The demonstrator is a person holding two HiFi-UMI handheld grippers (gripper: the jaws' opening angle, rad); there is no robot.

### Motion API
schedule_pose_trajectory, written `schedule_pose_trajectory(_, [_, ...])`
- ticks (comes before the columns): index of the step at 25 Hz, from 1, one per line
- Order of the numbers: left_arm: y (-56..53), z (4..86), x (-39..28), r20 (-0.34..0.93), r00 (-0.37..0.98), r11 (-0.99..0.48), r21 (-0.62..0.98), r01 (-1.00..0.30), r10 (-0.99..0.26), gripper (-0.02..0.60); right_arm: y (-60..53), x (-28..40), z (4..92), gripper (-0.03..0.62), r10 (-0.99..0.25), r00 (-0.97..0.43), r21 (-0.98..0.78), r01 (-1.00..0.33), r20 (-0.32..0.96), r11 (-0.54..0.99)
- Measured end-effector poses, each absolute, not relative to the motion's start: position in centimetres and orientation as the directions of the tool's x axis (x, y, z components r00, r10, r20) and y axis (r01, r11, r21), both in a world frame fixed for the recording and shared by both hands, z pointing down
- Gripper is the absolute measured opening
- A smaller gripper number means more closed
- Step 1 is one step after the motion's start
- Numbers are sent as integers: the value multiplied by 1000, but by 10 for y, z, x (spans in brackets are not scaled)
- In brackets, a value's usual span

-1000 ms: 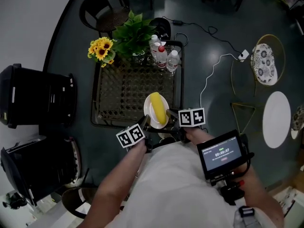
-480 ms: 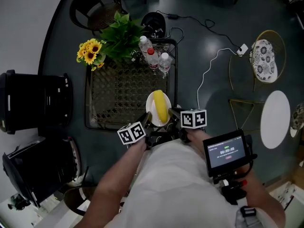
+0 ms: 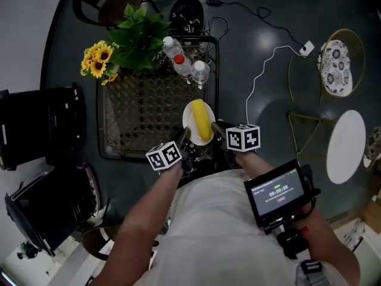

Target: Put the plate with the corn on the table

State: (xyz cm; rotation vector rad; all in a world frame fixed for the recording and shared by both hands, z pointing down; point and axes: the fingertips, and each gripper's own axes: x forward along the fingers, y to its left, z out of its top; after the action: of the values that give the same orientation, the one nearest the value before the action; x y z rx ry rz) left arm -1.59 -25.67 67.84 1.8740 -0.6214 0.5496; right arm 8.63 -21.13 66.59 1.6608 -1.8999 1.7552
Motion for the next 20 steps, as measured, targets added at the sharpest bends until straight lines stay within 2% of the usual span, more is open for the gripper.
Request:
schedule_pose_trajectory(8, [-264,708,-2,661,734,-317,670,-672,-158,48,-218,100,699,46,-590,-427,-655,-715,686,-244])
schedule_pose_trajectory(20, [-289,731,3,683,707,-332,635,-698,-180,48,-241,104,726,46,-605,-415,-662,-702,680,-263])
